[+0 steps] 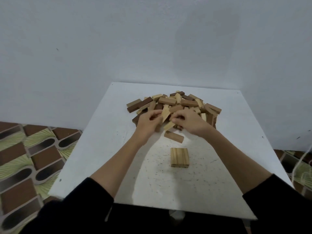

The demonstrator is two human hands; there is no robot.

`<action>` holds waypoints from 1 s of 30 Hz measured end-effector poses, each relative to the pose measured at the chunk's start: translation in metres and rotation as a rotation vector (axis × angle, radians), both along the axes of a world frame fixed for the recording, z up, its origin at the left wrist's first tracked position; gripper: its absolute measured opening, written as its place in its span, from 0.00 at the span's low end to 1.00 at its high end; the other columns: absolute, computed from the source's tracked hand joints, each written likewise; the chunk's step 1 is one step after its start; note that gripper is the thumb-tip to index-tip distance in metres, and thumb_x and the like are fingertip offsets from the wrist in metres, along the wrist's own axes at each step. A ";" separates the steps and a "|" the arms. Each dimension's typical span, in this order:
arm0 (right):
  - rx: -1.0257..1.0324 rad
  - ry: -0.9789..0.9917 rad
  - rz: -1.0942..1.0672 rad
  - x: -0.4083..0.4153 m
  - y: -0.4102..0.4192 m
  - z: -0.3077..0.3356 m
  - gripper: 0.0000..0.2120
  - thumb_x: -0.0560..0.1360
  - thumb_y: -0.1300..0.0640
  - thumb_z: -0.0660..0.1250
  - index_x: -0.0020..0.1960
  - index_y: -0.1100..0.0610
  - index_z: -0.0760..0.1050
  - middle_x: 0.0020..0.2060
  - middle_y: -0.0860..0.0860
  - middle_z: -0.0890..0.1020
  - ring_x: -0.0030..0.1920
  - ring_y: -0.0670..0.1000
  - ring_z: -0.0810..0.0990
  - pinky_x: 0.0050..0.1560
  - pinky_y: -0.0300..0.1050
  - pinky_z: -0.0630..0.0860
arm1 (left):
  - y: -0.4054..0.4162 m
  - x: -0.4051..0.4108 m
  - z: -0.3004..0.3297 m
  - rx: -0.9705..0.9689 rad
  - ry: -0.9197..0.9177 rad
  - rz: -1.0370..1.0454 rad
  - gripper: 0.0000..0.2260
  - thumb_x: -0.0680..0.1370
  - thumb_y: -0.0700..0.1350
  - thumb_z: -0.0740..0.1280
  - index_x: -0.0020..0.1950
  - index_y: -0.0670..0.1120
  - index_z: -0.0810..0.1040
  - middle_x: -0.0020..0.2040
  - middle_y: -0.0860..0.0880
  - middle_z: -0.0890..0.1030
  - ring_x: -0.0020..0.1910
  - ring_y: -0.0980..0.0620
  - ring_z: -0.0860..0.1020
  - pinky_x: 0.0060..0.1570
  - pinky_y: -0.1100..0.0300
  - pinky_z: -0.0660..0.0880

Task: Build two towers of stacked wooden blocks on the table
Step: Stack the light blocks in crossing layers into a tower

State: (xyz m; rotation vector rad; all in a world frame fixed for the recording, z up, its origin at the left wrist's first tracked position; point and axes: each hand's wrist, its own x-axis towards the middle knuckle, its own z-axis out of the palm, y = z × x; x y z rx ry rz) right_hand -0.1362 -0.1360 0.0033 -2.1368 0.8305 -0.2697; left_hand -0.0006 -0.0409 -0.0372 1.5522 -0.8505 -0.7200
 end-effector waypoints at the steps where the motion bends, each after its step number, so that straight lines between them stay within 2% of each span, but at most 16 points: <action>1: 0.004 0.013 0.013 0.011 0.006 -0.002 0.06 0.78 0.60 0.63 0.47 0.61 0.77 0.34 0.50 0.75 0.32 0.44 0.71 0.33 0.32 0.70 | 0.013 0.004 -0.001 0.001 0.024 -0.018 0.11 0.79 0.37 0.64 0.58 0.44 0.80 0.49 0.49 0.82 0.44 0.57 0.78 0.42 0.67 0.75; 3: 0.050 -0.023 -0.001 0.024 0.015 -0.008 0.05 0.78 0.60 0.63 0.45 0.60 0.75 0.34 0.51 0.75 0.34 0.46 0.73 0.38 0.39 0.74 | 0.029 0.005 -0.002 -0.005 0.090 -0.047 0.10 0.78 0.36 0.64 0.56 0.45 0.80 0.48 0.47 0.82 0.44 0.56 0.80 0.46 0.64 0.78; 5: 0.085 -0.058 0.000 0.038 0.030 -0.013 0.05 0.78 0.60 0.64 0.47 0.61 0.76 0.35 0.51 0.76 0.33 0.46 0.74 0.35 0.36 0.74 | 0.049 0.013 -0.006 -0.002 0.149 -0.036 0.10 0.77 0.35 0.65 0.56 0.42 0.80 0.49 0.44 0.82 0.46 0.53 0.80 0.51 0.61 0.78; 7: 0.127 -0.079 0.011 0.048 0.042 -0.017 0.06 0.78 0.60 0.64 0.50 0.63 0.77 0.35 0.51 0.77 0.32 0.44 0.74 0.31 0.32 0.72 | 0.064 0.022 -0.010 0.018 0.180 -0.002 0.09 0.76 0.34 0.67 0.55 0.40 0.79 0.46 0.44 0.80 0.44 0.53 0.79 0.47 0.64 0.78; 10: 0.212 -0.081 0.048 0.058 0.054 -0.021 0.07 0.77 0.61 0.64 0.49 0.65 0.77 0.36 0.53 0.78 0.33 0.46 0.75 0.36 0.39 0.73 | 0.083 0.031 -0.012 0.092 0.159 0.017 0.06 0.74 0.34 0.69 0.50 0.41 0.78 0.41 0.48 0.79 0.39 0.54 0.78 0.40 0.66 0.76; 13: 0.195 0.033 0.086 0.065 0.061 -0.027 0.09 0.77 0.60 0.65 0.46 0.66 0.78 0.34 0.53 0.78 0.32 0.47 0.74 0.36 0.40 0.72 | 0.097 0.034 -0.017 0.138 0.159 0.027 0.06 0.74 0.30 0.68 0.47 0.37 0.75 0.36 0.46 0.76 0.30 0.58 0.76 0.32 0.68 0.74; 14: 0.193 0.067 0.094 0.066 0.062 -0.029 0.10 0.76 0.60 0.65 0.43 0.67 0.78 0.33 0.54 0.77 0.32 0.48 0.74 0.37 0.42 0.72 | 0.099 0.036 -0.020 0.163 0.119 0.043 0.06 0.73 0.31 0.69 0.47 0.38 0.75 0.35 0.46 0.75 0.29 0.59 0.75 0.32 0.67 0.74; 16: 0.197 0.126 0.087 0.067 0.064 -0.035 0.11 0.76 0.59 0.66 0.39 0.66 0.77 0.33 0.57 0.77 0.32 0.50 0.74 0.37 0.44 0.72 | 0.101 0.041 -0.028 0.244 -0.078 0.063 0.09 0.72 0.36 0.72 0.49 0.43 0.75 0.36 0.48 0.74 0.32 0.57 0.74 0.37 0.63 0.74; 18: 0.175 0.170 0.063 0.068 0.065 -0.039 0.10 0.77 0.59 0.65 0.40 0.64 0.76 0.32 0.56 0.75 0.29 0.49 0.72 0.34 0.40 0.71 | 0.101 0.043 -0.032 0.305 -0.246 0.059 0.13 0.72 0.39 0.73 0.53 0.47 0.75 0.36 0.51 0.74 0.34 0.56 0.73 0.39 0.67 0.71; 20: 0.128 0.181 0.037 0.068 0.067 -0.039 0.09 0.77 0.60 0.65 0.41 0.64 0.77 0.31 0.53 0.73 0.29 0.47 0.72 0.30 0.35 0.70 | 0.099 0.040 -0.034 0.302 -0.335 0.074 0.13 0.72 0.39 0.73 0.54 0.46 0.76 0.36 0.51 0.74 0.34 0.57 0.71 0.35 0.72 0.68; 22: 0.081 0.175 0.018 0.068 0.066 -0.040 0.07 0.76 0.62 0.66 0.44 0.66 0.77 0.33 0.50 0.74 0.31 0.47 0.72 0.33 0.36 0.71 | 0.095 0.038 -0.035 0.313 -0.435 0.106 0.12 0.73 0.40 0.73 0.55 0.44 0.78 0.41 0.50 0.74 0.36 0.58 0.71 0.36 0.73 0.67; 24: 0.034 0.180 0.016 0.067 0.065 -0.040 0.06 0.76 0.62 0.67 0.47 0.67 0.77 0.38 0.52 0.75 0.37 0.49 0.73 0.38 0.40 0.72 | 0.092 0.038 -0.037 0.337 -0.467 0.137 0.13 0.73 0.41 0.73 0.56 0.42 0.79 0.48 0.49 0.72 0.41 0.56 0.71 0.39 0.72 0.64; 26: 0.002 0.202 0.032 0.067 0.062 -0.038 0.06 0.76 0.63 0.66 0.48 0.67 0.78 0.42 0.54 0.76 0.42 0.50 0.75 0.40 0.40 0.73 | 0.090 0.038 -0.038 0.346 -0.465 0.162 0.13 0.73 0.41 0.72 0.57 0.41 0.78 0.50 0.48 0.71 0.44 0.54 0.71 0.41 0.73 0.63; 30: 0.018 0.207 0.023 0.067 0.060 -0.040 0.02 0.76 0.66 0.65 0.46 0.62 0.76 0.43 0.55 0.77 0.42 0.53 0.77 0.45 0.45 0.76 | 0.088 0.029 -0.039 0.309 -0.434 0.156 0.19 0.72 0.43 0.74 0.61 0.41 0.76 0.52 0.47 0.72 0.43 0.55 0.71 0.41 0.74 0.66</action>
